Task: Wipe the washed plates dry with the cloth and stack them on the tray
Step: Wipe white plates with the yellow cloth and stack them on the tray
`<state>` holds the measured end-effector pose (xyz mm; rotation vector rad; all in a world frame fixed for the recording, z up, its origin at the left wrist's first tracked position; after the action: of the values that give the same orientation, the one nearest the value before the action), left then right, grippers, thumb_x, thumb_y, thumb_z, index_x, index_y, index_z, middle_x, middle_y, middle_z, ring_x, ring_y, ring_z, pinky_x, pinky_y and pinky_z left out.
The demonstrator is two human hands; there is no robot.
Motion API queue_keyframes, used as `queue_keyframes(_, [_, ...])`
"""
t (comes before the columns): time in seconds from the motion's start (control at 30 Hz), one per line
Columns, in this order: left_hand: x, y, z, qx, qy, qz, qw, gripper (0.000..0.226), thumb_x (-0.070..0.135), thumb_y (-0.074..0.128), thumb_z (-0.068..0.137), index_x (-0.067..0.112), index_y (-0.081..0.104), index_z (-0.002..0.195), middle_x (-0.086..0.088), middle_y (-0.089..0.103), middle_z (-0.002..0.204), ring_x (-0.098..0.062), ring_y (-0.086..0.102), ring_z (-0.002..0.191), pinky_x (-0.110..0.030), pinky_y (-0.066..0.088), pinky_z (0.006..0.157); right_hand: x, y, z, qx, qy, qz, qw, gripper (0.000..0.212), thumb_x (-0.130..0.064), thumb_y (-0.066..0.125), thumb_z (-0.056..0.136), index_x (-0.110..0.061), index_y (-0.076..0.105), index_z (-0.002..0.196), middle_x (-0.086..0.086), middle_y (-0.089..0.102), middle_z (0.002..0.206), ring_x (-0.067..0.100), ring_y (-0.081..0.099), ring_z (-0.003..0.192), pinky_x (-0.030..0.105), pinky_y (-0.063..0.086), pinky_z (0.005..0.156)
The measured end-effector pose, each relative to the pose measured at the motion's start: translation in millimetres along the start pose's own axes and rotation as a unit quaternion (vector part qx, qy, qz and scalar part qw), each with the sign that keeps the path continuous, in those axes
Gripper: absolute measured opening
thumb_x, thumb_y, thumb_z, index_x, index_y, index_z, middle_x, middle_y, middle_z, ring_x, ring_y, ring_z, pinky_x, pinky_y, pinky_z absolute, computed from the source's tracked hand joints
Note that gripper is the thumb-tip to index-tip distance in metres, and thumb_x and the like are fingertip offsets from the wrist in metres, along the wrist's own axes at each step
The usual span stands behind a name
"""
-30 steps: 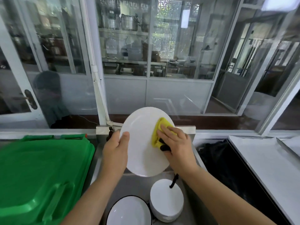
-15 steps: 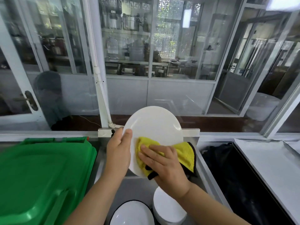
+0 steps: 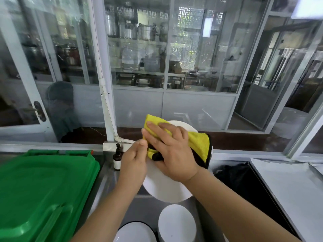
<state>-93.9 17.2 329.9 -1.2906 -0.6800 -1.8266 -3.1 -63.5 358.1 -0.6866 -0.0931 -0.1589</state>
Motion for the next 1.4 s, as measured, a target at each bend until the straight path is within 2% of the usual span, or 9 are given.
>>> queue_keyframes(0.1, [3,4,-4,-0.009,-0.004,0.014,1.0,0.036,0.031,0.05,0.096,-0.002,0.056,0.083,-0.023,0.055,0.076,-0.02,0.05,0.067,-0.027,0.04,0.062,26,-13,5,0.002,0.057,-0.041,0.998,0.048,-0.037,0.054,0.082,-0.029,0.058,0.13,-0.001,0.053,0.136,0.034,0.042,0.127,0.056,0.028,0.105])
queue_keyframes(0.2, [8,5,-10,0.011,0.008,0.017,1.0,0.041,0.034,0.05,0.094,-0.006,0.05,0.085,-0.03,0.051,0.08,-0.026,0.046,0.067,-0.034,0.038,0.064,48,-19,-3,-0.007,0.133,-0.036,0.99,0.051,-0.034,0.058,0.083,-0.03,0.051,0.134,0.004,0.053,0.131,0.035,0.046,0.119,0.05,0.041,0.09])
queue_keyframes(0.37, [14,0,-20,0.063,0.06,0.01,0.996,0.025,0.035,0.047,0.097,0.024,0.057,0.076,0.008,0.061,0.065,0.0,0.053,0.057,-0.017,0.044,0.05,78,-23,-32,0.039,0.323,0.198,0.925,0.058,-0.025,0.066,0.086,-0.045,0.043,0.135,-0.017,0.051,0.114,0.0,0.052,0.092,0.011,0.041,0.071])
queue_keyframes(0.5, [14,-2,-13,-0.003,0.035,0.019,0.999,0.028,0.03,0.048,0.097,0.046,0.063,0.081,0.02,0.069,0.078,0.005,0.063,0.07,-0.01,0.047,0.054,89,-29,-36,0.049,0.37,0.329,0.868,0.06,-0.01,0.072,0.08,-0.064,0.054,0.098,-0.031,0.064,0.094,-0.014,0.058,0.09,0.0,0.041,0.072])
queue_keyframes(0.67, [27,-5,13,-0.137,-0.045,0.087,0.986,0.021,0.044,0.056,0.081,0.029,0.071,0.085,0.002,0.073,0.085,-0.018,0.069,0.082,-0.036,0.051,0.074,84,-40,-29,-0.03,0.286,0.248,0.925,0.051,-0.003,0.068,0.08,-0.035,0.059,0.118,-0.009,0.059,0.106,0.01,0.06,0.096,0.026,0.048,0.084])
queue_keyframes(0.83, [33,-2,22,-0.111,-0.012,0.136,0.984,0.036,0.044,0.052,0.093,0.023,0.07,0.072,0.003,0.07,0.068,-0.009,0.064,0.064,-0.024,0.048,0.062,61,-52,-14,-0.042,0.157,0.032,0.986,0.062,-0.01,0.066,0.074,-0.016,0.052,0.134,0.012,0.058,0.114,0.035,0.058,0.093,0.042,0.052,0.067])
queue_keyframes(0.93, [31,8,16,-0.088,-0.01,0.102,0.991,0.038,0.042,0.053,0.094,0.019,0.065,0.066,0.006,0.063,0.058,-0.007,0.057,0.056,-0.022,0.044,0.057,42,-46,-6,-0.037,0.056,-0.111,0.991,0.07,-0.028,0.062,0.075,-0.014,0.045,0.141,0.016,0.053,0.132,0.04,0.052,0.112,0.049,0.045,0.087])
queue_keyframes(1.07, [29,14,11,-0.07,-0.027,0.027,0.997,0.031,0.044,0.053,0.094,0.024,0.072,0.08,-0.005,0.073,0.078,-0.02,0.068,0.074,-0.036,0.052,0.07,40,-38,-1,-0.049,-0.026,-0.148,0.987,0.072,-0.049,0.053,0.087,-0.017,0.032,0.148,0.011,0.032,0.153,0.036,0.028,0.14,0.052,0.026,0.11])
queue_keyframes(1.4, [29,4,11,0.051,-0.083,-0.127,0.987,0.032,0.042,0.056,0.093,0.023,0.073,0.074,0.002,0.075,0.079,-0.015,0.071,0.071,-0.031,0.056,0.067,50,-44,-45,-0.044,0.119,-0.127,0.984,0.069,-0.051,0.034,0.095,-0.005,0.032,0.147,0.016,0.021,0.156,0.039,0.014,0.144,0.055,0.022,0.114])
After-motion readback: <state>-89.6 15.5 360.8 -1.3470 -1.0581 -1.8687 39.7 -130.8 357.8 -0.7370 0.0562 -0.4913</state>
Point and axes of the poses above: each hand's wrist, its own z-axis towards the middle knuckle, its own y-axis out of the palm, x = y × z, the point moved 3 cm from there along z, towards the middle knuckle
